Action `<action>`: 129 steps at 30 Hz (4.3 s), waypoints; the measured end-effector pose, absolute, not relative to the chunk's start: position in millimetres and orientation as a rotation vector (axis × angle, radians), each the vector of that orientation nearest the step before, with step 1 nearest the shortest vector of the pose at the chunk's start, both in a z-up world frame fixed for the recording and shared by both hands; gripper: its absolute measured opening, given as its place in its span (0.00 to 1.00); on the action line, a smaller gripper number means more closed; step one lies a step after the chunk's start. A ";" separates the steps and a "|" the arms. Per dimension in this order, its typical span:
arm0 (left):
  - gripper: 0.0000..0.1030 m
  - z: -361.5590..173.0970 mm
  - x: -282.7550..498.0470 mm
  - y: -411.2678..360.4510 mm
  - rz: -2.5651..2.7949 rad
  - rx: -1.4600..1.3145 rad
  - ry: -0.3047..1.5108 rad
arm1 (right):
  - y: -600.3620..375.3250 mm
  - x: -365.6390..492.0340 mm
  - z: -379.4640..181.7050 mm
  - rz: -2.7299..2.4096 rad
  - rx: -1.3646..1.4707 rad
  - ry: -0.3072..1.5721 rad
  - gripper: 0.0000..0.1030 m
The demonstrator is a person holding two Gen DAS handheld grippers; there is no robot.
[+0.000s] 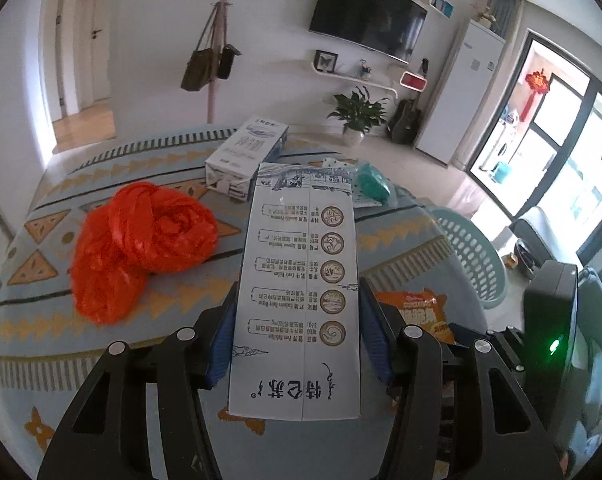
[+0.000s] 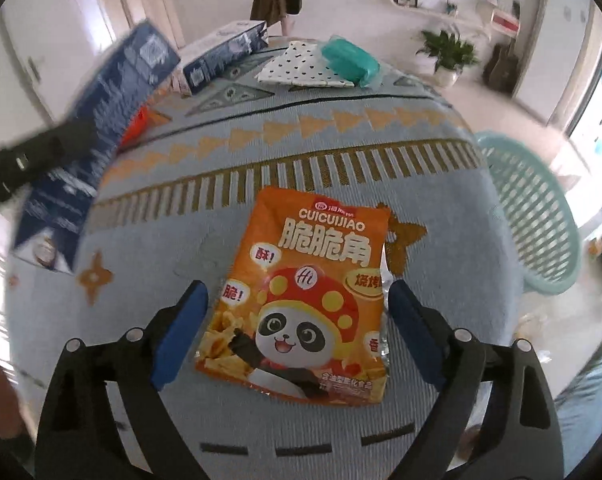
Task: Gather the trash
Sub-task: 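Lift the leaflet with the left gripper while the right gripper lifts the orange snack bag, then open both grippers over the blue basket to drop leaflet and snack bag, then grasp the red plastic bag with the left gripper while the right gripper grasps the teal packet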
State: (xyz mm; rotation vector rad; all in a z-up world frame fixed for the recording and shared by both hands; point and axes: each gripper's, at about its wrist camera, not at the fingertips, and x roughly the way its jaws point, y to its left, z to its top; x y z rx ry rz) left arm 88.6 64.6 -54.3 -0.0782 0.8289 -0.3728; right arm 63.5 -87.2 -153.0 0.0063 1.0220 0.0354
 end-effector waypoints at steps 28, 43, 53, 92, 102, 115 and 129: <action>0.51 -30.6 83.8 -11.7 -0.490 -0.030 0.735 | -189.4 40.1 -76.9 0.064 0.166 0.708 0.28; 0.51 -3.4 129.5 -143.8 -0.607 0.042 0.648 | -322.2 72.9 -70.5 -0.182 0.263 0.665 0.28; 0.51 -55.4 170.2 -218.2 -0.670 0.086 0.804 | -389.2 103.6 -127.2 -0.273 0.405 0.787 0.28; 0.79 -39.5 125.0 -164.5 -0.666 -0.115 0.781 | -375.4 67.4 -115.7 -0.240 0.397 0.738 0.73; 0.79 -3.2 101.4 -63.8 -0.527 -0.208 0.666 | -304.9 60.6 -68.1 -0.115 0.309 0.635 0.73; 0.79 -1.3 98.5 90.2 -0.170 -0.309 0.621 | -200.6 87.3 -50.5 0.072 0.168 0.621 0.73; 0.79 -69.1 166.5 156.1 -0.002 -0.324 0.808 | -151.8 169.2 -74.3 0.166 0.008 0.615 0.73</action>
